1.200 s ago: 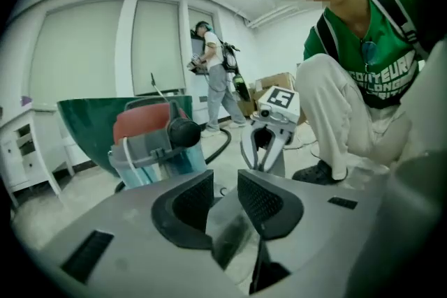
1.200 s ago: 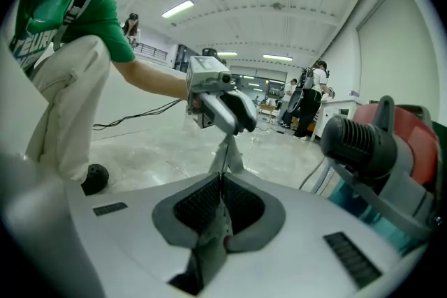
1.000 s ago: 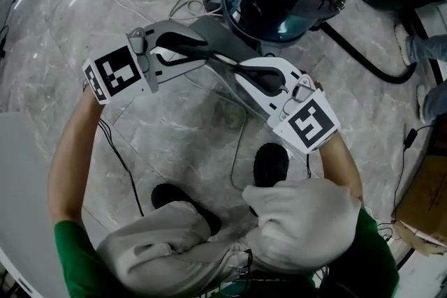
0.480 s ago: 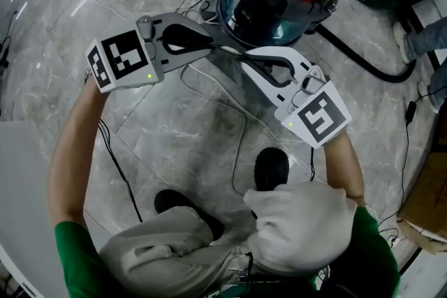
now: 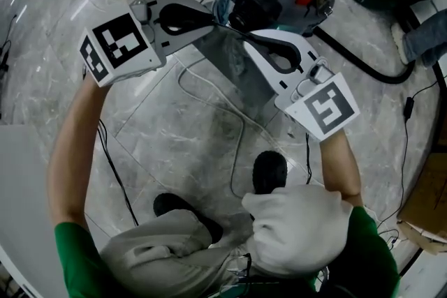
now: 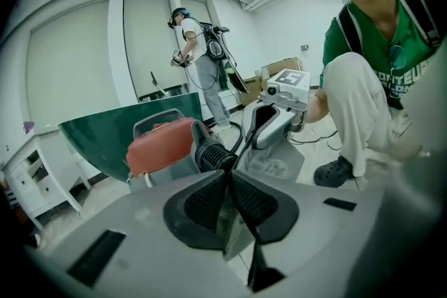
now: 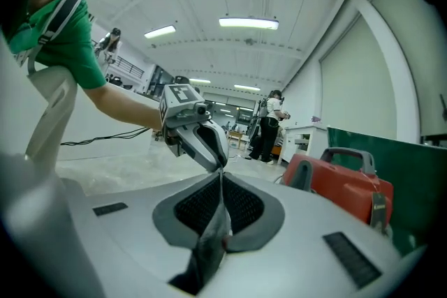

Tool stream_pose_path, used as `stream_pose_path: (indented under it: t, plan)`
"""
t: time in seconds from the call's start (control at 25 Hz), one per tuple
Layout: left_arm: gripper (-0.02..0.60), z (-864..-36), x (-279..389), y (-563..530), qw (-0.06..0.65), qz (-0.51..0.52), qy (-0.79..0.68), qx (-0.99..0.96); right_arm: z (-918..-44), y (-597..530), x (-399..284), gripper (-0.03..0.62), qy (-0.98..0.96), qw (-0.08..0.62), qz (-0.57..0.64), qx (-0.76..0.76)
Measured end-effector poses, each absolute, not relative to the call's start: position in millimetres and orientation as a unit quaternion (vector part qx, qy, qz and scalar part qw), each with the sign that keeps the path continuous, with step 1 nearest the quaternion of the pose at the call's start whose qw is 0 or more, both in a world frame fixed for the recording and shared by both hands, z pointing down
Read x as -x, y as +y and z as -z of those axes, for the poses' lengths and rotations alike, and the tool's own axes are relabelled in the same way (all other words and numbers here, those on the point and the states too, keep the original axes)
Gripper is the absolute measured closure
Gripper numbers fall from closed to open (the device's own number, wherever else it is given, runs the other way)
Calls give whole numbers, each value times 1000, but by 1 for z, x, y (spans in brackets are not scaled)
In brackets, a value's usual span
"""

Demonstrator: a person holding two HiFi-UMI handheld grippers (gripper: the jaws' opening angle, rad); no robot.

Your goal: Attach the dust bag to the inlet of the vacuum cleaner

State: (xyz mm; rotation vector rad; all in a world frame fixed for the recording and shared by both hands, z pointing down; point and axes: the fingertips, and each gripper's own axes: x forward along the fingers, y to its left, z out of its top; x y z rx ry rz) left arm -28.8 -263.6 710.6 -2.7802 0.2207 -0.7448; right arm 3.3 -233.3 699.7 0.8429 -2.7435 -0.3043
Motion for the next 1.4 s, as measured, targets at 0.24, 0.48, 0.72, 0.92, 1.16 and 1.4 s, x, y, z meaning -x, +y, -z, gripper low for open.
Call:
stream_pose_path:
  t: [0.24, 0.48, 0.72, 0.92, 1.16, 1.4]
  plan:
    - [548, -704, 20, -285, 144, 266, 92, 949, -700, -253, -13, 572, -938, 114, 77, -319]
    - [536, -702, 12, -298, 161, 266, 98, 945, -700, -258, -18, 572, -935, 96, 65, -334]
    - [531, -703, 6, -302, 160, 263, 91, 947, -701, -259, -20, 572, -938, 88, 59, -331]
    - [529, -704, 3, -305, 166, 267, 86, 945, -701, -260, -23, 571, -939, 81, 54, -331]
    - [526, -704, -4, -308, 176, 276, 80, 942, -703, -261, -28, 571, -938, 67, 43, -337]
    - [523, -703, -11, -311, 182, 282, 76, 939, -703, -264, -35, 569, -937, 59, 28, -342]
